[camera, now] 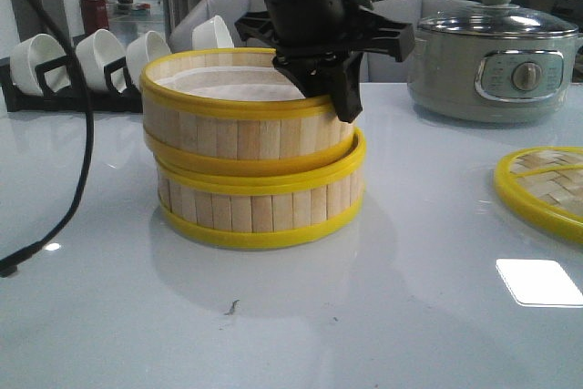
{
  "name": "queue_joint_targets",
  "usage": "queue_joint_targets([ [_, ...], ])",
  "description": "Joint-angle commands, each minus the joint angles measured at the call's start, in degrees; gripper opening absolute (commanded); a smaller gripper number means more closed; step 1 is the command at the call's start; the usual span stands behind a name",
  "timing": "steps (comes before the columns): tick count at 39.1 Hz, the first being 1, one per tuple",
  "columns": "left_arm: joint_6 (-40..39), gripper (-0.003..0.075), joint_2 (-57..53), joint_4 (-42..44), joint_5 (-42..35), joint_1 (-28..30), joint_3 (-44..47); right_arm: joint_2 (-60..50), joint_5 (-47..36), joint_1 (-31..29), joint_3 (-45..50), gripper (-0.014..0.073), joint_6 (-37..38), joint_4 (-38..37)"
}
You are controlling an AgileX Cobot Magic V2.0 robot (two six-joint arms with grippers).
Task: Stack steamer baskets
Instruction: 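Lower the held basket onto the middle basket and align the rims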
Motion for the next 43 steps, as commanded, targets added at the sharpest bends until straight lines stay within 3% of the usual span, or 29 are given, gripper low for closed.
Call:
queue_joint_targets([
  [1,0.58,0.0086,-2.74,-3.48,-2.62,-0.42,-1.85,-0.18,-5.19,0.09,-2.03,0.0447,-0.33,-0.72],
  [21,0.58,0.0086,-2.73,-4.26,-3.12,-0.42,-1.98,-0.18,-5.09,0.09,-2.03,0.0447,-0.33,-0.72],
  [43,0.58,0.0086,-2.73,-3.66,1.65,-0.42,-6.64,-0.18,-4.53,0.09,-2.03,0.0447,-0.33,-0.72],
])
